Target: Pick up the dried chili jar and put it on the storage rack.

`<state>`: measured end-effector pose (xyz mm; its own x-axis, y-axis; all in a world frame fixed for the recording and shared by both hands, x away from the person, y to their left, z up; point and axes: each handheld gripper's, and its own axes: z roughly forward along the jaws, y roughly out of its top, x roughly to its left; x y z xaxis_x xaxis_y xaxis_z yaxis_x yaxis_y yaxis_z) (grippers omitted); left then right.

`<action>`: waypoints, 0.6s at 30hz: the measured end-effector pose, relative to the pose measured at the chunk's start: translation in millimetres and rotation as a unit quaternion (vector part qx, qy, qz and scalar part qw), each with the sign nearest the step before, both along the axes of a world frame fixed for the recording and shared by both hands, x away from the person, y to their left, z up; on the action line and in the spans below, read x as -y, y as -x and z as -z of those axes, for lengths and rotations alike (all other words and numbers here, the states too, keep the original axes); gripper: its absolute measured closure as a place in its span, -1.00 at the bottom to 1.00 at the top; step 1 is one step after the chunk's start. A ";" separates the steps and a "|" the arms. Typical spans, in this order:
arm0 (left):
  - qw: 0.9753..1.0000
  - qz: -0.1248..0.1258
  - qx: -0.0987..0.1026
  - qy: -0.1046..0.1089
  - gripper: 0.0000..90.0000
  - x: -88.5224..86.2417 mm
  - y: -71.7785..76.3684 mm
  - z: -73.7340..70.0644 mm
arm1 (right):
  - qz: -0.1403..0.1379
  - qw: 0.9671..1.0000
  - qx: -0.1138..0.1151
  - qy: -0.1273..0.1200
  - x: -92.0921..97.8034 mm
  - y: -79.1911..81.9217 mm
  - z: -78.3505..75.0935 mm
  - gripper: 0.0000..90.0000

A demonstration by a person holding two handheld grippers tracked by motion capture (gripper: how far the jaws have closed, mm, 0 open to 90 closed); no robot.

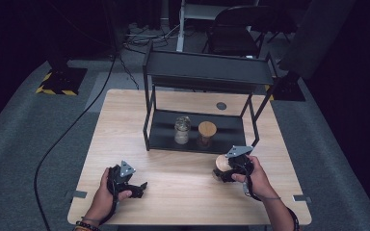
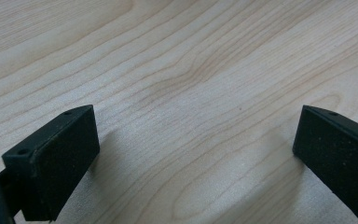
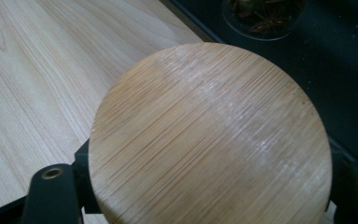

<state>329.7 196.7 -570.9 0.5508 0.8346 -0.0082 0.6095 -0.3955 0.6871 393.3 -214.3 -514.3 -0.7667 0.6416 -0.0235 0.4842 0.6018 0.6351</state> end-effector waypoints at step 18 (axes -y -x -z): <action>1.000 0.000 0.000 0.000 -1.00 0.0 0.0 0.0 | 0.008 1.000 -0.001 -0.001 4.7 -2.7 -9.5 -0.44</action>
